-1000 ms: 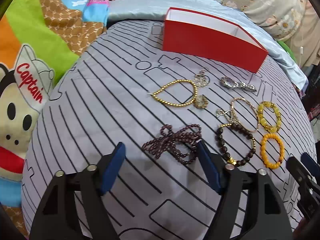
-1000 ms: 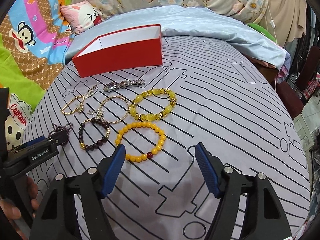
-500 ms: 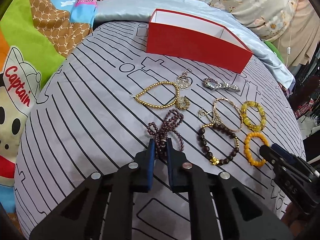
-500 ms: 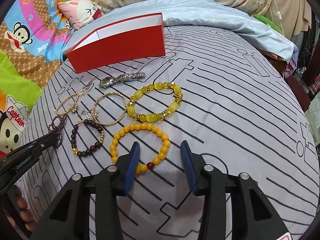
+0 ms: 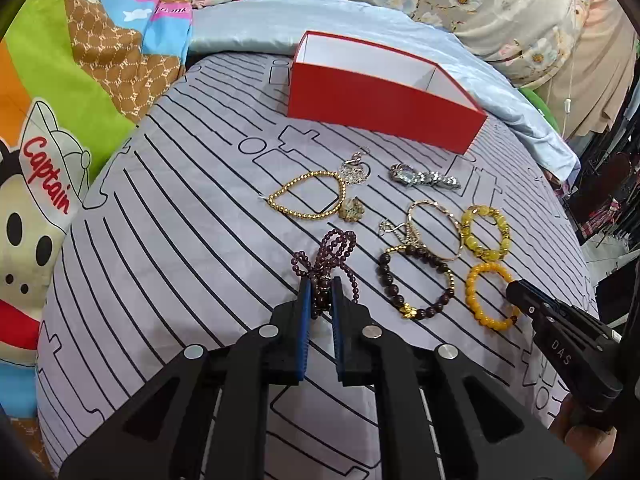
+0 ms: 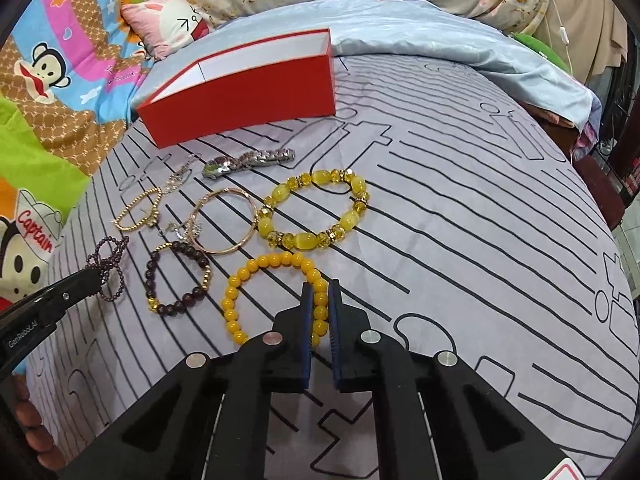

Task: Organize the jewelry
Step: 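Carry the bead strand and orange bracelet with both grippers into the red box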

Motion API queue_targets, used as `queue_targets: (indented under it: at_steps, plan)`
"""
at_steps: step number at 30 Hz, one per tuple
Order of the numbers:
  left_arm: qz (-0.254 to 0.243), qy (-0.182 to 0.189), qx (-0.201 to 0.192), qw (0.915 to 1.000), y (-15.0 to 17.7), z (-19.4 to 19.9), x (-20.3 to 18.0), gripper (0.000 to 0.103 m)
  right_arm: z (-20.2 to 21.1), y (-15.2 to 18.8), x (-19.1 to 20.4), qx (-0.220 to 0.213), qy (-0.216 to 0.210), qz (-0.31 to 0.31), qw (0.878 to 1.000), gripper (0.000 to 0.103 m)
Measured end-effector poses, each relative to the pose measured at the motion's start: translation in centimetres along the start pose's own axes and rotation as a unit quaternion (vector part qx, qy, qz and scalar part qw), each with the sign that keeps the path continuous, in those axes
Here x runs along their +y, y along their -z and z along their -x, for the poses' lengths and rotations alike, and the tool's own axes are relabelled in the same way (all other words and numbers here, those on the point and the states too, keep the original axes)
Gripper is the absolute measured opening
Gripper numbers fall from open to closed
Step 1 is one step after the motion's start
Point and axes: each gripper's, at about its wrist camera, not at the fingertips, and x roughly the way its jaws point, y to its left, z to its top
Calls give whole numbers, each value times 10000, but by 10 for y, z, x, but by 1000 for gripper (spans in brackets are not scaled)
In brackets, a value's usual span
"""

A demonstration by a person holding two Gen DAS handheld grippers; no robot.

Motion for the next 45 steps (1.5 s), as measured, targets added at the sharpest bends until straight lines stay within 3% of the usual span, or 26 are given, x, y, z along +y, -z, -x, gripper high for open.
queue_targets:
  at_steps: [12,23,35,41,45]
  plan:
    - [-143,138,-405,9990,-26,31,-11,9,48,-31,4,-600,-168,70,9980,7]
    - [-350,21,-923,9951,-102,31,-22,9,58,-108,2,-1135,-471,147,9923,7]
    - [-570,-49,-1116,9921,-204,-23,-38,9,-14,-219,18,-1028,-994,254,9894,7]
    - [-692,-12,-998,9926,-239,-68,-44,9,-65,-256,22,-760,-1160,159,9902,7]
    - [-650,0,-857,9942,-254,-97,-39,9,-92,-267,26,-626,-1045,225,9923,7]
